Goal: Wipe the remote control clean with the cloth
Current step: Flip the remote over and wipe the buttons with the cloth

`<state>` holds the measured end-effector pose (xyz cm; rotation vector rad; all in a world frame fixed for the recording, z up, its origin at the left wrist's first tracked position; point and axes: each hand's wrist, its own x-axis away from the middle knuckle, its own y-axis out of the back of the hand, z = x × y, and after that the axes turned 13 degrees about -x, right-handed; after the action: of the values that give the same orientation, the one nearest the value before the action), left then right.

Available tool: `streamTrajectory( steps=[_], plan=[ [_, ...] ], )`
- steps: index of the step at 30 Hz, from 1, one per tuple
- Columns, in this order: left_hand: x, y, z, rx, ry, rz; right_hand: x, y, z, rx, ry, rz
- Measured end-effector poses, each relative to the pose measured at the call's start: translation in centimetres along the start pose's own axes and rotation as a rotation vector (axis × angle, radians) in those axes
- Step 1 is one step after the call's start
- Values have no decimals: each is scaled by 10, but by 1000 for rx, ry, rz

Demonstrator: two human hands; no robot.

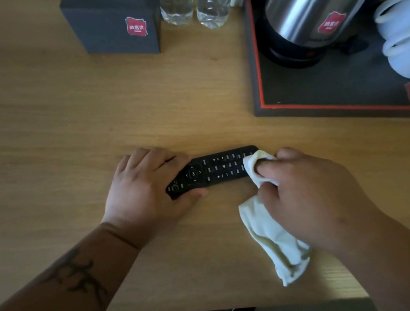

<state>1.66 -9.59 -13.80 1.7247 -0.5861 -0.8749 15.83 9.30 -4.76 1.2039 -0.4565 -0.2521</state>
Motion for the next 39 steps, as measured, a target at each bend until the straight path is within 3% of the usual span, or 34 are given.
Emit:
streamTrajectory(
  steps=[13,23,35,39],
  plan=[
    [1,-1,-2,3,6,-20,-3,-24,-7,-393,166,-363],
    [0,0,-2,-10,4,-10,-3,-14,-11,-669,-176,-270],
    [0,0,-1,1,6,2,-20,-12,0,-289,-50,-138],
    [0,0,-1,13,0,-9,-22,-6,-2,-303,-43,-131]
  ],
)
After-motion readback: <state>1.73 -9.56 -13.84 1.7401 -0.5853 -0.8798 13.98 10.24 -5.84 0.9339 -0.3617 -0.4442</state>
